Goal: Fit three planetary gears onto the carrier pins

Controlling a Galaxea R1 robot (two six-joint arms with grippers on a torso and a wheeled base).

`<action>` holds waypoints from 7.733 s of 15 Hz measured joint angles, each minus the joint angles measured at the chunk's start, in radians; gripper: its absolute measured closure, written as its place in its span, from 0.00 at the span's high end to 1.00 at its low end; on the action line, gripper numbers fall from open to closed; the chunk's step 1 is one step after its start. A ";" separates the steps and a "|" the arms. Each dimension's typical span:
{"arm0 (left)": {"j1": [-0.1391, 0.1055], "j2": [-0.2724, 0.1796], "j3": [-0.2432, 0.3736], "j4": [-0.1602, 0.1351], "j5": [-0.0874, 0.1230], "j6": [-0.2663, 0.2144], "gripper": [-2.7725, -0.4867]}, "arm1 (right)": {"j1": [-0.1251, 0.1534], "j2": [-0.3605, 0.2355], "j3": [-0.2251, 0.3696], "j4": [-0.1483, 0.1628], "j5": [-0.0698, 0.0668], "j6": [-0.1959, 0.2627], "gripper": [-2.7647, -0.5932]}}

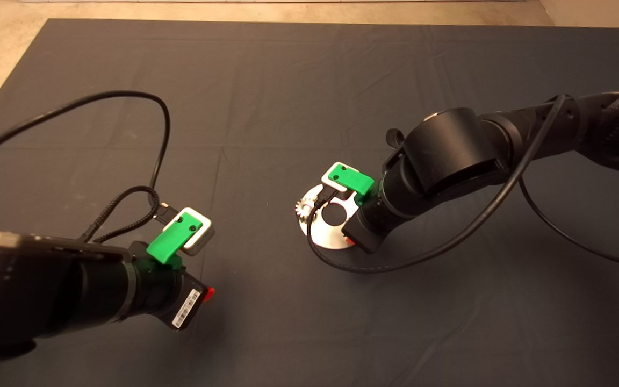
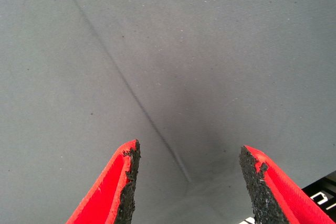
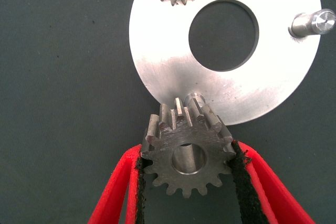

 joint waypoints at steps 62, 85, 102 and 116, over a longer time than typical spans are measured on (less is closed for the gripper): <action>-0.002 -0.002 -0.118 0.029 0.000 0.055 0.36 | -0.088 -0.021 -0.046 -0.092 0.008 -0.197 0.15; -0.002 0.006 -0.164 0.040 0.000 0.084 0.36 | -0.095 -0.017 -0.073 -0.092 0.004 -0.219 0.30; -0.002 0.009 -0.218 0.042 0.000 0.134 0.36 | -0.074 -0.048 -0.074 -0.092 0.004 -0.198 0.74; 0.003 -0.003 -0.190 0.042 -0.003 0.137 0.36 | 0.069 -0.229 -0.147 -0.089 0.011 -0.091 0.74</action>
